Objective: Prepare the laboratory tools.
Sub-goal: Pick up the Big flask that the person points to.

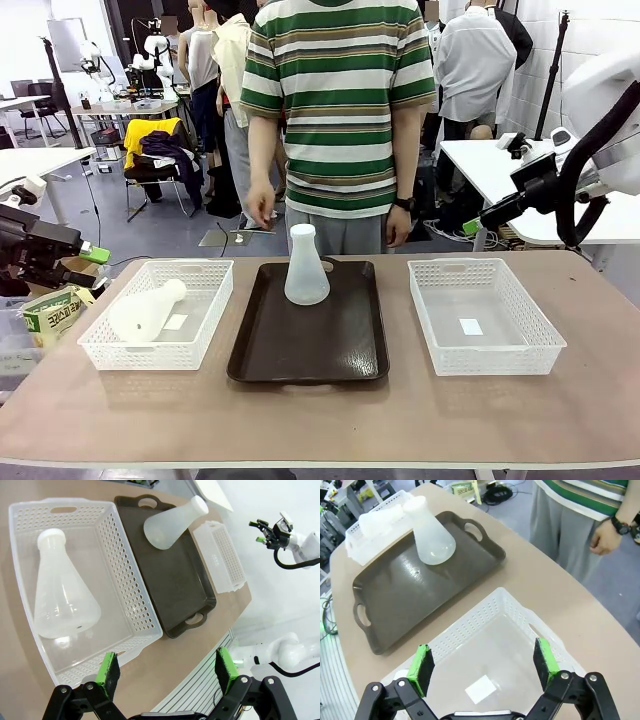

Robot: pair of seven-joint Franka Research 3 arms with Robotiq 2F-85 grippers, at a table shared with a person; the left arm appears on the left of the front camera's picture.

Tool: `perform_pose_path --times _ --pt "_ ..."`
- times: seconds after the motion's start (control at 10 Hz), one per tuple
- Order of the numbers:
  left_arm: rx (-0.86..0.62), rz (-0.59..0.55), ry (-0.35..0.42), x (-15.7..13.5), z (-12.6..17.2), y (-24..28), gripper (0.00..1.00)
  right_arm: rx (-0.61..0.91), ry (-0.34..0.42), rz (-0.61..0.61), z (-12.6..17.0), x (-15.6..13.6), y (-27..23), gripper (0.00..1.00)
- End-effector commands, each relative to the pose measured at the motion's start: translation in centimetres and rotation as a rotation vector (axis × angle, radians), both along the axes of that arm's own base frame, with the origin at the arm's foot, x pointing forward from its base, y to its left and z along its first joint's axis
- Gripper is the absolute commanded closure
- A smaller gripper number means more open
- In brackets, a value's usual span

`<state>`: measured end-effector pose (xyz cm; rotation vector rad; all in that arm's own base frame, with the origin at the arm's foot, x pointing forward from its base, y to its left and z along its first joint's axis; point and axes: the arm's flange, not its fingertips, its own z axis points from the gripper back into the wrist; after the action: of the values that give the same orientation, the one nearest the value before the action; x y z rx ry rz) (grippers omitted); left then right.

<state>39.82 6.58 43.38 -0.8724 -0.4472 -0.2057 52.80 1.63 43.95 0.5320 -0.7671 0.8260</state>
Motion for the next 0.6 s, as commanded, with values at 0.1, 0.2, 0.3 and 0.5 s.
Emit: perform_pose_path --times 0.1,0.2,0.3,0.5 --pt "-0.020 -0.002 -0.013 0.03 -0.08 0.07 0.00 -0.009 -0.007 -0.008 0.02 0.06 0.13 0.00" --pt "-0.020 -0.002 -0.013 0.03 -0.08 0.07 0.00 -0.009 -0.007 -0.008 0.02 0.06 0.13 0.00" --pt "-0.020 -0.002 -0.013 0.03 -0.08 0.07 0.00 -0.009 -0.007 -0.008 0.02 0.06 0.13 0.00" --pt "-0.020 -0.002 -0.013 0.03 -0.08 0.07 0.00 -0.009 -0.007 -0.008 0.02 0.06 0.13 0.00"
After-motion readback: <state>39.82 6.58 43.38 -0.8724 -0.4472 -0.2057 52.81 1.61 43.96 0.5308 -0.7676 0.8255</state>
